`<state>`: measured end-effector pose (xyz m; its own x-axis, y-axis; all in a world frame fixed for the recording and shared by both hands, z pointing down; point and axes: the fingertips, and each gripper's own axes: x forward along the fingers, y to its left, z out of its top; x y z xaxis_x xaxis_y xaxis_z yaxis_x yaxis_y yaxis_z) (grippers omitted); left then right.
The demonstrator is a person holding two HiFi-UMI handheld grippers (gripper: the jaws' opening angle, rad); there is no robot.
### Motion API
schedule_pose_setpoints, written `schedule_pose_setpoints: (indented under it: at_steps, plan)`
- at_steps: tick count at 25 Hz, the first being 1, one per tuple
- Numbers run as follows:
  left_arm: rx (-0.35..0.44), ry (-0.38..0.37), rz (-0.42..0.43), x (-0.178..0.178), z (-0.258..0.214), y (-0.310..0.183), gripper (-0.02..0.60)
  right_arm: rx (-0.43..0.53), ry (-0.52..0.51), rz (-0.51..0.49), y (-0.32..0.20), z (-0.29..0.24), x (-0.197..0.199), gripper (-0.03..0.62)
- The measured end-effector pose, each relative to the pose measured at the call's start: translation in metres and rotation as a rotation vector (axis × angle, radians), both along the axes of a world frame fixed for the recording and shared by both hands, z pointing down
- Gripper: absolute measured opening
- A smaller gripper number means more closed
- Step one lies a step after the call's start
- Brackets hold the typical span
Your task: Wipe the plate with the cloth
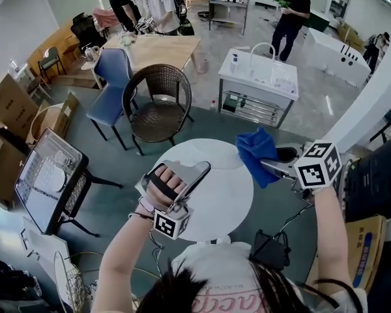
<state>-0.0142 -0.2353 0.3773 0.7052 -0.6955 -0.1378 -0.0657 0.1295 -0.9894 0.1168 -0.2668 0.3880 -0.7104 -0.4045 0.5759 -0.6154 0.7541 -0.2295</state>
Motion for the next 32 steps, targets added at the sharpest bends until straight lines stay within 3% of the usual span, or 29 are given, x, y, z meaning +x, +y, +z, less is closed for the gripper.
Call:
schedule_pose_setpoints:
  at_steps: [3,7,14,19,22,28,32]
  plan:
    - [-0.073,0.086,-0.028,-0.009,-0.003,-0.006,0.023,0.059,-0.071,0.077,0.006,-0.001,0.010,0.133]
    - [-0.271,0.307,-0.069,-0.020,-0.009,-0.017,0.023,0.201,-0.182,0.164,0.009,-0.016,0.007,0.133]
    - [-0.761,0.769,-0.107,-0.032,-0.004,-0.040,0.020,0.414,-0.181,0.284,0.005,-0.032,-0.006,0.133]
    - [-1.124,1.067,-0.080,-0.041,0.010,-0.049,0.017,0.512,-0.136,0.336,0.001,-0.034,-0.019,0.133]
    - [-1.291,1.217,-0.045,-0.044,0.017,-0.053,0.017,0.531,-0.114,0.356,-0.002,-0.032,-0.022,0.133]
    - [-1.500,1.438,0.029,-0.050,0.026,-0.057,0.017,0.515,-0.121,0.410,-0.003,-0.023,-0.025,0.133]
    - [-1.502,1.513,0.036,-0.058,0.025,-0.057,0.017,0.505,-0.089,0.459,-0.004,-0.014,-0.020,0.132]
